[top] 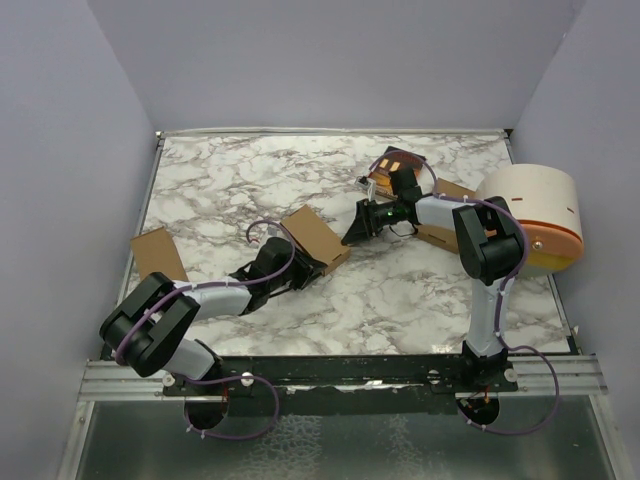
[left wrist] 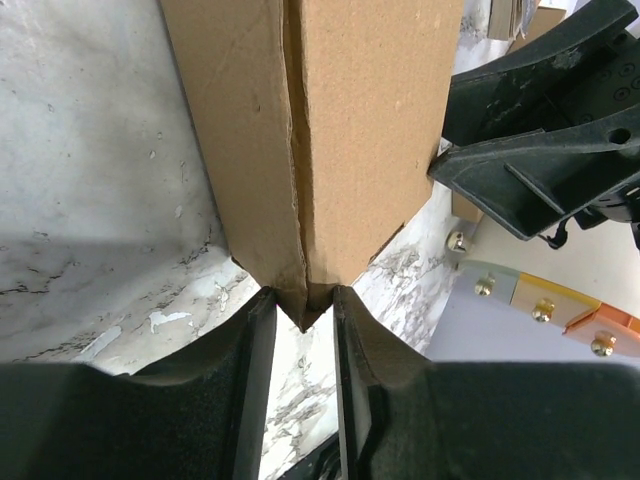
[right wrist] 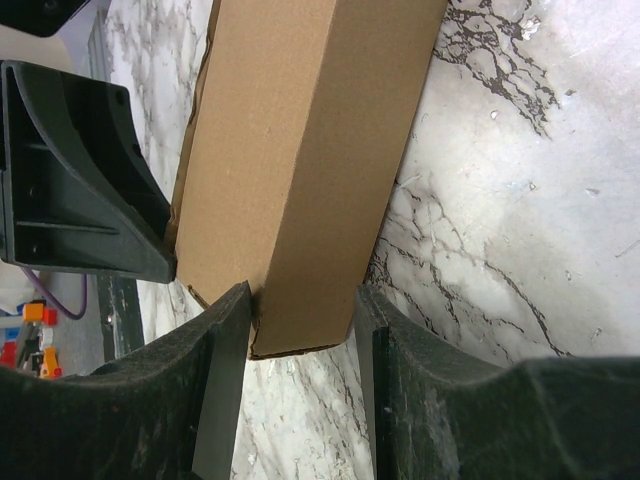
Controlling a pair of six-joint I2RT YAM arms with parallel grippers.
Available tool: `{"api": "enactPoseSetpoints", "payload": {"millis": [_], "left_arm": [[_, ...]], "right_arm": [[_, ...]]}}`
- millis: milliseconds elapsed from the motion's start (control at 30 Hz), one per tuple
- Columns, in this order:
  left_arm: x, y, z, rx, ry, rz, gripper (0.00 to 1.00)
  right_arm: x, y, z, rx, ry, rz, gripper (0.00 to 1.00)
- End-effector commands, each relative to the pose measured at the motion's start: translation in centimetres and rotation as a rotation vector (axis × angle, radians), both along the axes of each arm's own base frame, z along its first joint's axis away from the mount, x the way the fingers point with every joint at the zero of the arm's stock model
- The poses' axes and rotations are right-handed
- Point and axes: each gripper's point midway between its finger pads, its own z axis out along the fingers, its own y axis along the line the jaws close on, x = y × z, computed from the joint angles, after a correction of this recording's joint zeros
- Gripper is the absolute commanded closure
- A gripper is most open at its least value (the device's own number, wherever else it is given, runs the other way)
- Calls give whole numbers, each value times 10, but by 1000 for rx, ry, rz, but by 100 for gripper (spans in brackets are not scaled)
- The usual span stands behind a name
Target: Fold the paper box
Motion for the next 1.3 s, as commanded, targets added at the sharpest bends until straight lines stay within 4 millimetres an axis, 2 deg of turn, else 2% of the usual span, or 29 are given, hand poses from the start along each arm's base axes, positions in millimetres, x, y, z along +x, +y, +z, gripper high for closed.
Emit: {"api": "enactPoseSetpoints", "payload": {"millis": [0,233,433,533,700,900,1033,1167,1267], "left_arm": [[11,-8,14,-23,-35,20,77],[11,-9,16,-28,-37,15,89],[11,-10,22,-39,-50,14,94],[12,-10,27,-48,-61,14,93],[12,-11,32,-59,-72,12,78],[13,-13,33,-63,-77,8,78],[12,-16,28,-63,-69,-6,85],[11,-15,24,-63,-64,-2,99],[11,-13,24,-64,-66,6,100]], "right_arm": [[-4,-4,-31,-81,14,-9,56],[-4,-4,-32,-83,16,-10,56],[-4,-4,-31,-83,15,-11,56],[-4,-4,-33,-84,18,-10,56],[-4,-4,-32,-82,16,-9,56],[-4,-4,-32,-82,16,-10,56],[-4,-4,-31,-83,15,-10,56],[-4,-4,-32,-84,18,-10,56],[-4,-4,-32,-84,17,-10,56]]}}
